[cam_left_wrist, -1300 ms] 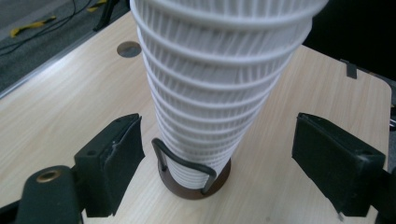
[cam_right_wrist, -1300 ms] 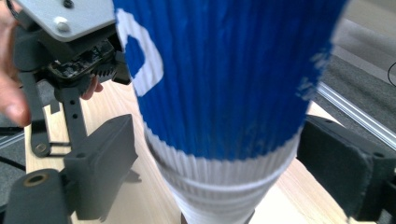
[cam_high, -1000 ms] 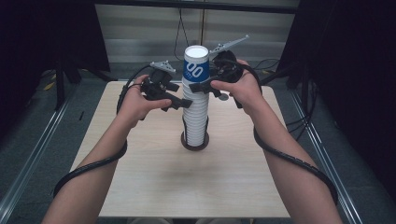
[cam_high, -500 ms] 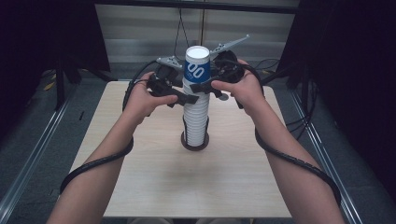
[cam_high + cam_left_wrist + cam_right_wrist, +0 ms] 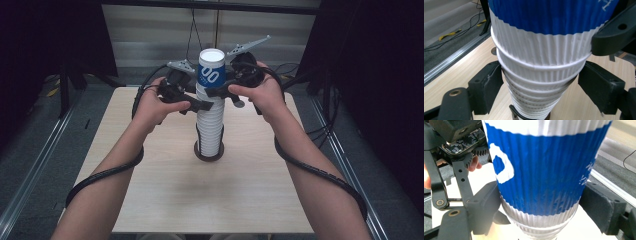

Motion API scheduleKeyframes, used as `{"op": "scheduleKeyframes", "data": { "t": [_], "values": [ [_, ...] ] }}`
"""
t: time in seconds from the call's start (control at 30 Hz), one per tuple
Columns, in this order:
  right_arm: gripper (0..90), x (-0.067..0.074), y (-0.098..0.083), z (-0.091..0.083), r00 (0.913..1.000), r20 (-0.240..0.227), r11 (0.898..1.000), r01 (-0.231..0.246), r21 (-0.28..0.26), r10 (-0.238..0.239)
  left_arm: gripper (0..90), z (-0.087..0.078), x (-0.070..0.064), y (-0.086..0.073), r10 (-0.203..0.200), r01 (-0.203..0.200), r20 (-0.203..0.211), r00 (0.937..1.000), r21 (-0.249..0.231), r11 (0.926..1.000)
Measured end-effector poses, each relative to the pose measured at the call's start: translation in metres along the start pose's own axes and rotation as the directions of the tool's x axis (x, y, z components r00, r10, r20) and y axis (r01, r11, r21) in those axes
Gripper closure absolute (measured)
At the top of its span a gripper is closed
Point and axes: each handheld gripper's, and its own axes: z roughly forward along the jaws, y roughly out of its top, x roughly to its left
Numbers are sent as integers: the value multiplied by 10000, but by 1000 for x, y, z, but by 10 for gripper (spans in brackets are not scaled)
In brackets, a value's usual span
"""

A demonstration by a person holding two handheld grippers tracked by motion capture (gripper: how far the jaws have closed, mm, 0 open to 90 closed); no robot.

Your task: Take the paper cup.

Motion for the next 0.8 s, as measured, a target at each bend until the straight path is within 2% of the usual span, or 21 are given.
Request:
{"op": "scheduleKeyframes", "data": {
  "t": [0.23,0.53,0.63,0.7,0.8],
  "values": [
    [198,1,1,-2,10000,34,9999,62,-95,-62,197,0,0,0,-26,27,-30,10000,43,10000],
    [200,1,-1,-4,10000,15,9994,63,-347,-63,201,-1,-1,1,128,-127,-99,9999,99,9999],
    [156,1,-4,1,9998,37,9994,-181,-308,182,205,-1,-2,1,90,-90,-53,9999,77,9999],
    [119,3,-9,13,9997,159,9998,-162,96,160,207,-1,-3,1,243,-243,-50,9997,119,9996],
    [124,4,-10,16,9994,185,9995,-288,-85,289,208,-1,-4,1,209,-208,-60,9998,110,9997]
  ]
}}
